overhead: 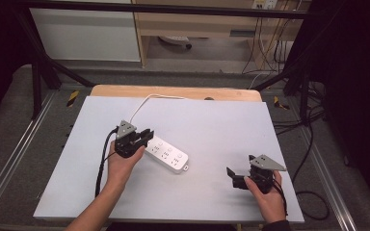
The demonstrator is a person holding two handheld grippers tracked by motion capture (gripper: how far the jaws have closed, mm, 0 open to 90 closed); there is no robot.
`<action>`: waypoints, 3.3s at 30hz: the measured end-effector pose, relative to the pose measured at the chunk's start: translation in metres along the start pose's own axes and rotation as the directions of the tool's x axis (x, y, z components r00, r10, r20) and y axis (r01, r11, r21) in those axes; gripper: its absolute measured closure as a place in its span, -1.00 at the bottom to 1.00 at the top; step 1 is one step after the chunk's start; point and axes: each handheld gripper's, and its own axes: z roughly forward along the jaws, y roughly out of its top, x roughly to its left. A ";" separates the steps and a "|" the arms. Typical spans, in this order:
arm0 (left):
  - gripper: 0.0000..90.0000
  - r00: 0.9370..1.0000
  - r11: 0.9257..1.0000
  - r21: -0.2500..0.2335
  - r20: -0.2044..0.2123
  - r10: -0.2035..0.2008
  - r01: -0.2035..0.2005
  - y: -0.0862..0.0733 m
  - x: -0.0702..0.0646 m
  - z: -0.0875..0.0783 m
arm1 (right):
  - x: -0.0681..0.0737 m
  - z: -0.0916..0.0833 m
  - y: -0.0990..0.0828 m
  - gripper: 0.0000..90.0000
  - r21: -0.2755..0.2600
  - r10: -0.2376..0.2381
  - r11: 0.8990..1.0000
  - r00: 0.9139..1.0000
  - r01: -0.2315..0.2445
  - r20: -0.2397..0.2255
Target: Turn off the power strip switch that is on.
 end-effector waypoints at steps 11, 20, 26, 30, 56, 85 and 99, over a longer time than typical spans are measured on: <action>0.88 0.999 0.999 0.041 0.035 -0.010 0.009 -0.003 -0.002 0.007 | 0.000 0.000 0.000 -0.93 -0.002 0.002 1.000 1.000 -0.002 0.001; 1.00 1.000 0.998 0.064 0.031 -0.003 0.001 -0.006 0.000 0.013 | -0.003 -0.001 0.000 -0.93 0.015 0.009 1.000 1.000 -0.009 0.016; 1.00 0.999 0.996 0.093 0.039 0.010 -0.014 -0.010 -0.002 0.020 | -0.002 -0.001 0.000 -0.93 0.013 0.002 1.000 1.000 -0.002 0.012; 1.00 0.999 0.994 0.105 0.053 0.009 -0.014 -0.013 -0.003 0.025 | -0.003 -0.001 0.000 -0.93 0.011 0.006 1.000 1.000 -0.006 0.010; 1.00 0.997 0.987 0.145 0.050 0.055 -0.062 -0.021 -0.006 0.041 | -0.002 -0.002 0.000 -0.93 0.009 0.006 1.000 1.000 -0.006 0.000; 1.00 0.997 0.986 0.156 0.044 0.061 -0.067 -0.024 -0.007 0.048 | -0.003 -0.002 0.000 -0.93 0.012 0.003 1.000 1.000 -0.003 -0.003; 1.00 0.996 0.984 0.157 0.038 0.075 -0.080 -0.025 -0.008 0.049 | -0.002 -0.002 0.000 -0.93 0.016 0.002 1.000 1.000 -0.002 -0.006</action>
